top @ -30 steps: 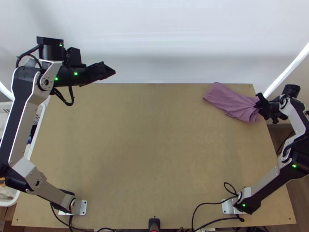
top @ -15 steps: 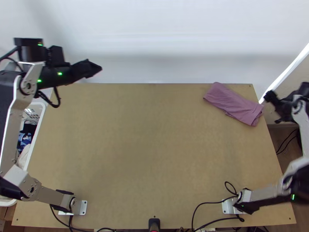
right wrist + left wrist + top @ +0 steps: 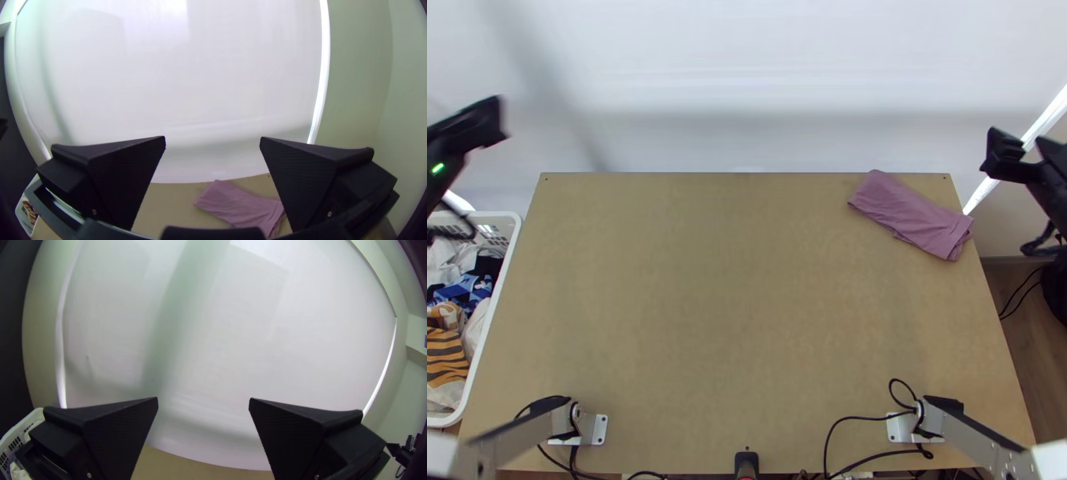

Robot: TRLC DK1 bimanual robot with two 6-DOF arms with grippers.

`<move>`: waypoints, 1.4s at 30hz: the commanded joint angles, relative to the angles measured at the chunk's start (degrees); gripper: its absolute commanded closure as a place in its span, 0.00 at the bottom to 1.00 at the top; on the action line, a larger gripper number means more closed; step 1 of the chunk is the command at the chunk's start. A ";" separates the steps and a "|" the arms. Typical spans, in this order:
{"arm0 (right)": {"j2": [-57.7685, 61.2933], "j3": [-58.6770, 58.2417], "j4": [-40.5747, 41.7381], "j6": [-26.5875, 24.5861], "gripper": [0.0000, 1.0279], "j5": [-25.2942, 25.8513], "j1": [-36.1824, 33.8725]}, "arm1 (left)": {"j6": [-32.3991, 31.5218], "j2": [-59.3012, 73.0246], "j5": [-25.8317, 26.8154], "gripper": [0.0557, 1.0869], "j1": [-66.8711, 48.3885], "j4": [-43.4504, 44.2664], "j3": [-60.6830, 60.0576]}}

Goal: Fold the t-shirt

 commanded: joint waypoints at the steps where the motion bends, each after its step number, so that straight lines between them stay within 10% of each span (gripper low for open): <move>1: -5.11 0.66 0.67 -2.14 0.04 0.04 2.59 | 1.65 -8.72 -0.68 0.04 4.52 7.99 -12.02; 24: -39.47 -60.16 27.39 -1.87 0.05 0.13 6.89 | 11.58 -46.87 -1.91 0.04 18.15 54.13 -83.30; 42: -44.75 -82.49 43.74 -0.73 0.05 5.84 13.84 | 17.65 -68.75 -1.83 0.04 11.64 43.06 -101.14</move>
